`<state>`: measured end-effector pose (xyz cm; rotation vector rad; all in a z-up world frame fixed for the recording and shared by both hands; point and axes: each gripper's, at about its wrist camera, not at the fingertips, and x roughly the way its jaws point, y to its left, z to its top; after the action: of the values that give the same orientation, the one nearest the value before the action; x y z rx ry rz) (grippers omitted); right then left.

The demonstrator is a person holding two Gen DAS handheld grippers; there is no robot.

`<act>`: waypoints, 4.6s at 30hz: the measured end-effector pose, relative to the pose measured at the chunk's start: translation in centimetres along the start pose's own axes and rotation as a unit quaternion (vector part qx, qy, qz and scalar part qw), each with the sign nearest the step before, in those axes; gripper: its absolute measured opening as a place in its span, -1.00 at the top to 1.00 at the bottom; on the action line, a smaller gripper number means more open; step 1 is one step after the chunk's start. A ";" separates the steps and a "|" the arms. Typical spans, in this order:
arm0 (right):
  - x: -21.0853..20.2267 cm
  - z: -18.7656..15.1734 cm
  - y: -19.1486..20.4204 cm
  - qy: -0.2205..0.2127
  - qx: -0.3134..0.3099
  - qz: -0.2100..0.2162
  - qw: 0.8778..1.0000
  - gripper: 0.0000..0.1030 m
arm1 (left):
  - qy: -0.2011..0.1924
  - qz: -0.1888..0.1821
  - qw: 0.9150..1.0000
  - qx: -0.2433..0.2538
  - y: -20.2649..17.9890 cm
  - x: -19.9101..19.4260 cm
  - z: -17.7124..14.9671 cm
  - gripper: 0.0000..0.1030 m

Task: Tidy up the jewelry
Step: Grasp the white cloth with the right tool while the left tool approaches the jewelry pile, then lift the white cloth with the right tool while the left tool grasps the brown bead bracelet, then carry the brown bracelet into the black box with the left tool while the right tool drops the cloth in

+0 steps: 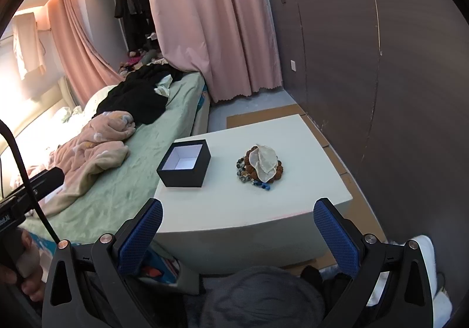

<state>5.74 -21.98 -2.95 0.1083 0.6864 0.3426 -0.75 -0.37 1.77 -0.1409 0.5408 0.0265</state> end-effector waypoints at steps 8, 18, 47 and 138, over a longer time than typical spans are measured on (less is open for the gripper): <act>1.5 0.9 -0.8 0.012 0.012 -0.009 1.000 -1.00 | 0.011 -0.016 1.000 -0.001 -0.4 2.2 1.2 -0.98; 4.5 2.2 -4.2 0.042 0.049 0.028 0.998 -1.00 | 0.047 -0.030 0.998 -0.002 -1.2 6.8 2.3 -0.98; 21.7 7.0 -8.8 0.177 0.096 0.108 0.973 -0.41 | 0.128 -0.061 0.990 0.008 -3.5 22.7 4.1 -0.73; 24.7 9.8 -4.3 0.087 0.181 0.290 0.936 0.94 | 0.112 0.000 0.993 0.047 -0.6 22.9 9.0 0.62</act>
<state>30.96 -17.37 -11.21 0.6473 0.8833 0.7984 23.53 0.02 -2.27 -0.0516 0.7641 -0.0144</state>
